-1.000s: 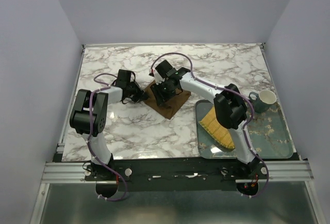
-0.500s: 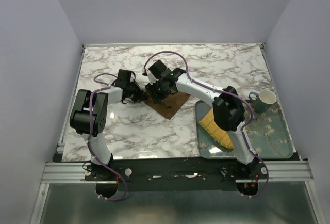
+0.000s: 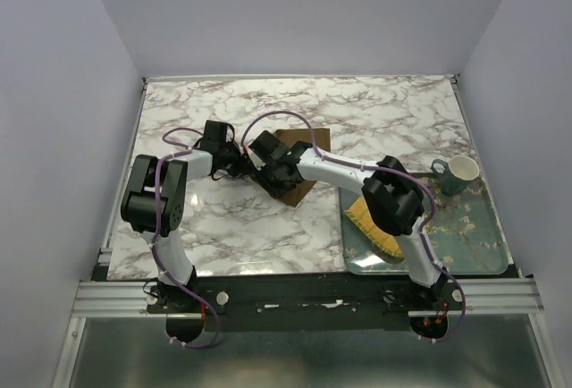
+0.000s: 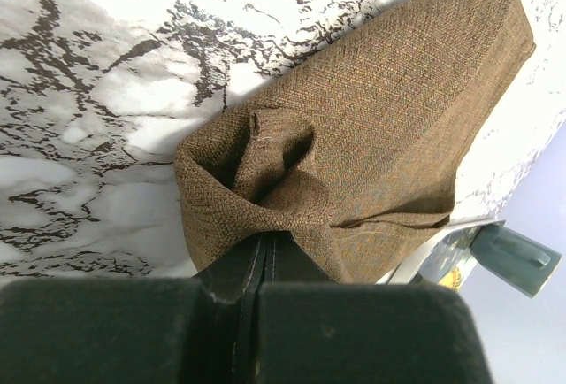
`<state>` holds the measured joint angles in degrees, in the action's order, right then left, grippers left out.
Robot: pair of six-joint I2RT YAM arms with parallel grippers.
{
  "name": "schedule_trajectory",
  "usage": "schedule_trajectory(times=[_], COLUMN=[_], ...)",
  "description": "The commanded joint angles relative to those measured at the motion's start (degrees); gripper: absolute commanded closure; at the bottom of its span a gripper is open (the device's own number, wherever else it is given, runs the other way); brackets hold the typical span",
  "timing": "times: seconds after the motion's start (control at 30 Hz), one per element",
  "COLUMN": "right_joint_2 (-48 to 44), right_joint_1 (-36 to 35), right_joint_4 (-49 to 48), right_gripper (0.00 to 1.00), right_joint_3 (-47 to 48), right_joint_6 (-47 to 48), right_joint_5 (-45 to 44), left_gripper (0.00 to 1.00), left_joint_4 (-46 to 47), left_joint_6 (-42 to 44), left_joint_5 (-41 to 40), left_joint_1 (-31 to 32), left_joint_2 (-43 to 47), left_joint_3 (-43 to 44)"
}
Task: Fold the napkin, place the utensils inside, and roll it up
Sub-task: Roll the napkin with the utensil
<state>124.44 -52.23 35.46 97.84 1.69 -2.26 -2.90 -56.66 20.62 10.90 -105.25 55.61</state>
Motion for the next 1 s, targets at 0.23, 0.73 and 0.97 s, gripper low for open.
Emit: schedule_trajectory(times=[0.23,0.73,0.97], right_joint_2=[-5.44,-0.78,0.54], right_joint_1=[-1.3,-2.18,-1.74], right_joint_4=[2.77,1.71,0.92], right_gripper=[0.39,0.67,0.59], right_joint_3=[2.09,1.91,0.51], right_joint_6=[2.52,2.96,3.58], right_joint_5=[-3.82,0.24,-2.65], left_gripper=[1.0,1.0,1.0], left_joint_4=[-8.09,-8.18,-8.09], left_joint_6=[2.26,2.61,2.7], left_joint_5=[-8.41,-8.58,-8.58], left_joint_1=[0.0,-0.17,-0.17], left_joint_2=[-5.58,-5.23,-5.31], left_joint_3=[-3.15,-3.14,-3.15])
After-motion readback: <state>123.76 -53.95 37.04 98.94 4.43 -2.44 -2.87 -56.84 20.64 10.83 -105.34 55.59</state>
